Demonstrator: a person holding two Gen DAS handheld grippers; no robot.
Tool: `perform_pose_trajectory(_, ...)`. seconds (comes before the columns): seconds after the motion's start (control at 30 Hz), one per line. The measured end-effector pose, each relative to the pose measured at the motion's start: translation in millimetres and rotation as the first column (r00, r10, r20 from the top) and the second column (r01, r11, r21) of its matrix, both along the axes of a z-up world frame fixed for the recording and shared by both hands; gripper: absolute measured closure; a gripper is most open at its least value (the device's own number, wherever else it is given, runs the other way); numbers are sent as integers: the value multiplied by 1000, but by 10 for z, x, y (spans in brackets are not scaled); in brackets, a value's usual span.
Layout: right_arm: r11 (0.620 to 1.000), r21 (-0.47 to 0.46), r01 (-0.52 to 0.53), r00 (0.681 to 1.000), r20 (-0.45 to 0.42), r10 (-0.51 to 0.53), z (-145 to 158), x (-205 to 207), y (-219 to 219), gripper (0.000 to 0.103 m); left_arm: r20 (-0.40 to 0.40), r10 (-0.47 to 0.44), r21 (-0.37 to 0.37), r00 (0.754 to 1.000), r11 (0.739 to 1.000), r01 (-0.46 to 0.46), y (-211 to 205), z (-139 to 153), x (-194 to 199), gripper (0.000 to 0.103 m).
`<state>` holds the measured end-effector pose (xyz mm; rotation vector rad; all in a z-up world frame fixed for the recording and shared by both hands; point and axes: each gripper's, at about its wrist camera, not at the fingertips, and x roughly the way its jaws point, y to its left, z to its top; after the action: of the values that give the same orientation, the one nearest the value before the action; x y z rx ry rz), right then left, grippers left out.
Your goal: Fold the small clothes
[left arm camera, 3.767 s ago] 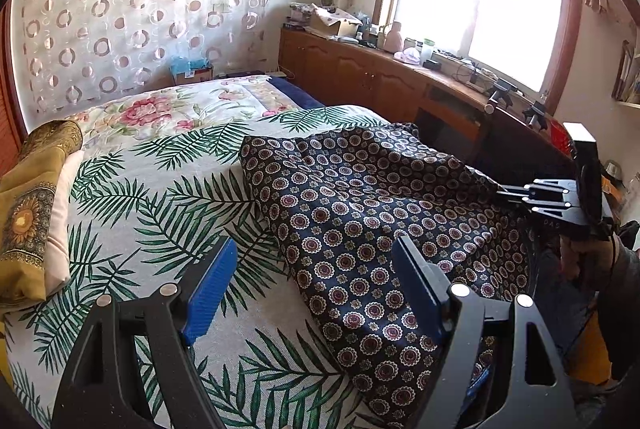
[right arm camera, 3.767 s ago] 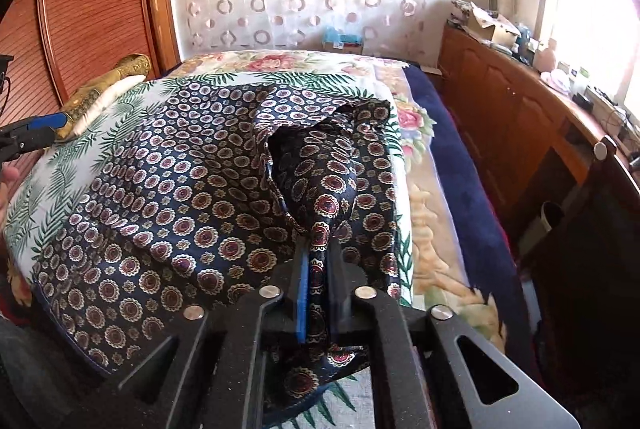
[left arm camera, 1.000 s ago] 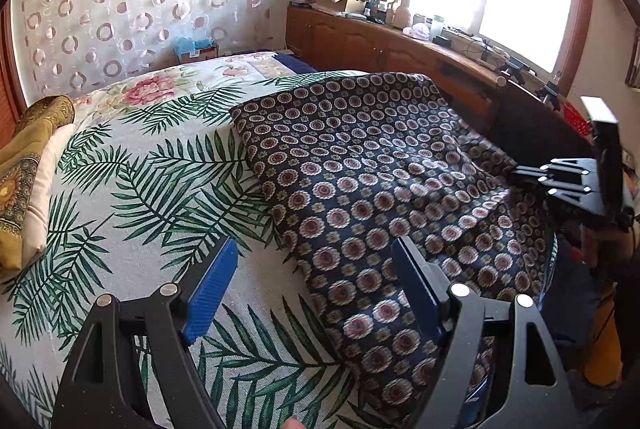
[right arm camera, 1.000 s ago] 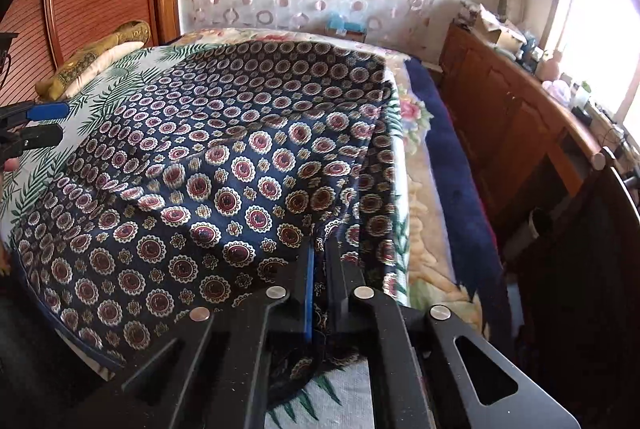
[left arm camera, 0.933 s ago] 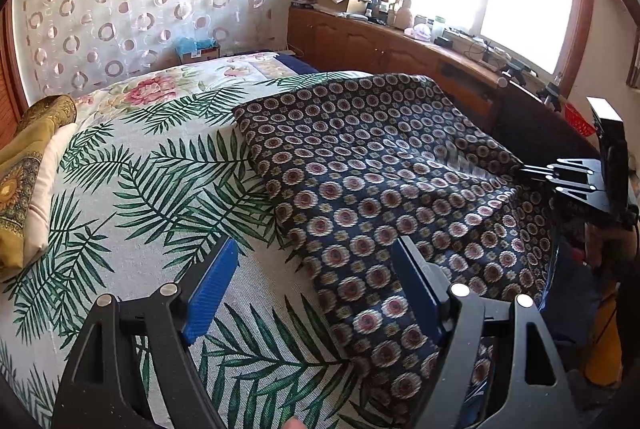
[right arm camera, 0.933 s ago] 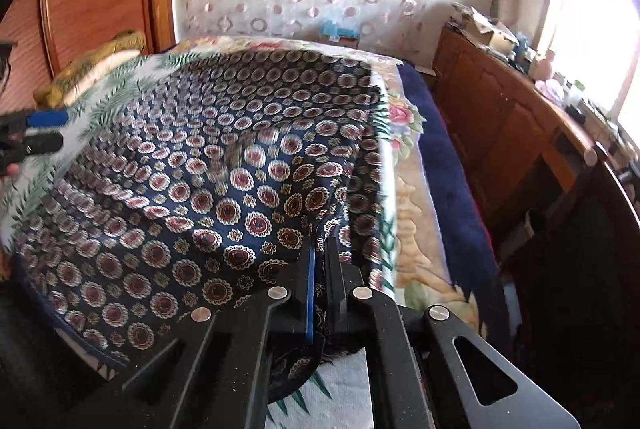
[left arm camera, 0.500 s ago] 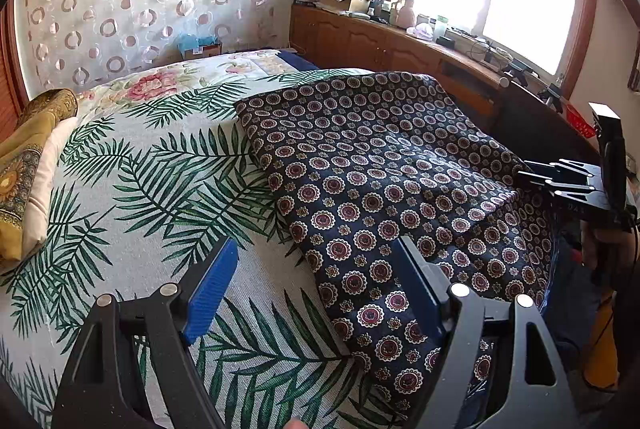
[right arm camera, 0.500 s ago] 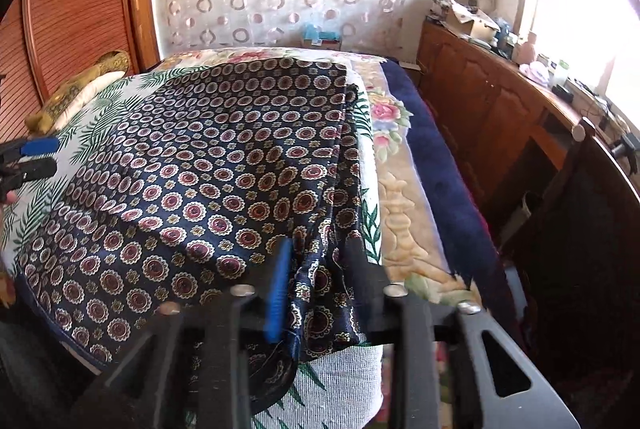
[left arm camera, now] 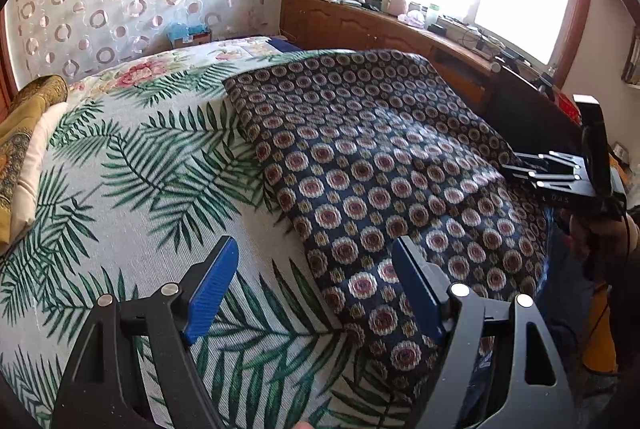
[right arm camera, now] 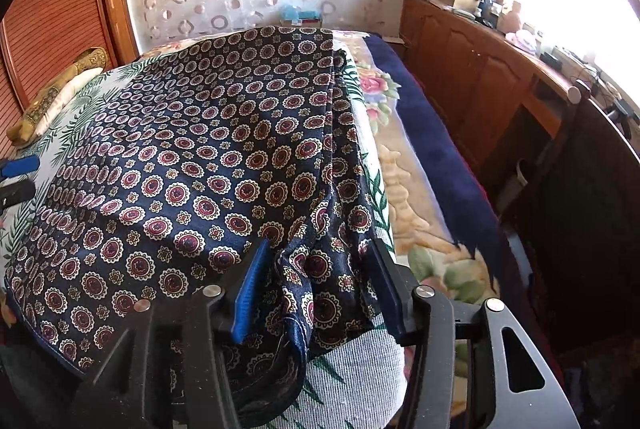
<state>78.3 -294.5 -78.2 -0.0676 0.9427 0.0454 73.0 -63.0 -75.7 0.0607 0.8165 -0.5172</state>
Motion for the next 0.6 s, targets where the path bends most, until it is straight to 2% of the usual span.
perform_pose_trajectory(0.1, 1000, -15, 17, 1000, -8, -18, 11, 1, 25, 45, -24, -27, -6, 999, 1000, 27, 0, -44, -53, 29)
perform_pose_trajectory(0.23, 1000, -17, 22, 999, -36, -23, 40, -44, 42, 45, -61, -64, -20, 996, 998, 63, -6, -126, -116, 40)
perform_pose_trajectory(0.33, 1000, -16, 15, 999, -34, -15, 100, -135, 18, 45, -76, -66, -19, 995, 998, 65, -10, -177, -152, 44)
perform_pose_trajectory(0.5, 1000, 0, 6, 999, -48, -6, 129, -246, -66, 45, -71, -69, -26, 995, 997, 67, -7, -179, -245, 52)
perform_pose_trajectory(0.6, 1000, 6, 8, 998, -66, -8, 128, -271, -106, 45, -71, -74, -28, 995, 997, 72, 6, -178, -296, 63)
